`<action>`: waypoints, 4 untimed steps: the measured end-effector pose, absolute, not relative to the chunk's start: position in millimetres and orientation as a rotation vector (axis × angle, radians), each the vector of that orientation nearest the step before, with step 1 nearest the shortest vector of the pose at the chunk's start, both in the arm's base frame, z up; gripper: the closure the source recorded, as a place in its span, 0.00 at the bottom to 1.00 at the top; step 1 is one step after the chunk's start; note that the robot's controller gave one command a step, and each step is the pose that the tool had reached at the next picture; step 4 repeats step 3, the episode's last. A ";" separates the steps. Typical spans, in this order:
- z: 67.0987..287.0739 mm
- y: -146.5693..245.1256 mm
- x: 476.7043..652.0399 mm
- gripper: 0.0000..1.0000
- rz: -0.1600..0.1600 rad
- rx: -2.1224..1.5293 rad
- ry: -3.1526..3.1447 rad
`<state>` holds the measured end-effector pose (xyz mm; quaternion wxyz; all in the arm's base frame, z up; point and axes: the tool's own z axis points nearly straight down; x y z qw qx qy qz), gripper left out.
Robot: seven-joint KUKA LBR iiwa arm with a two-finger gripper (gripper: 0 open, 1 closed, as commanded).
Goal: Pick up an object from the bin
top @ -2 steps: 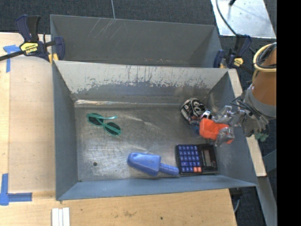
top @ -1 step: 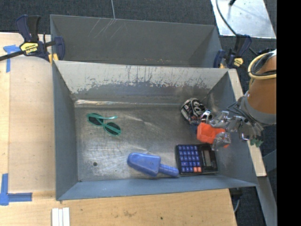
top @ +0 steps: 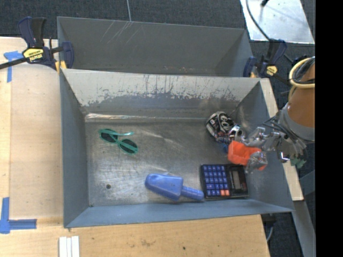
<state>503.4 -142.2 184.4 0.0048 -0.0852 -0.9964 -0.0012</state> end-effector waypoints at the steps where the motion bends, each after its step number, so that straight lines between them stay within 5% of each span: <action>1: 174.9 -139.7 541.7 1.00 0.007 -0.169 -3.156; 2: 187.6 -134.4 527.3 1.00 -0.004 -0.216 -3.124; 3: 246.8 -134.6 539.4 1.00 0.002 -0.076 -3.143; 4: 246.8 -134.6 539.4 1.00 0.002 -0.076 -3.143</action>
Offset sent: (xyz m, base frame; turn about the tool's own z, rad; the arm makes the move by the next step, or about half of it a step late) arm -0.0113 0.0135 0.1394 0.1477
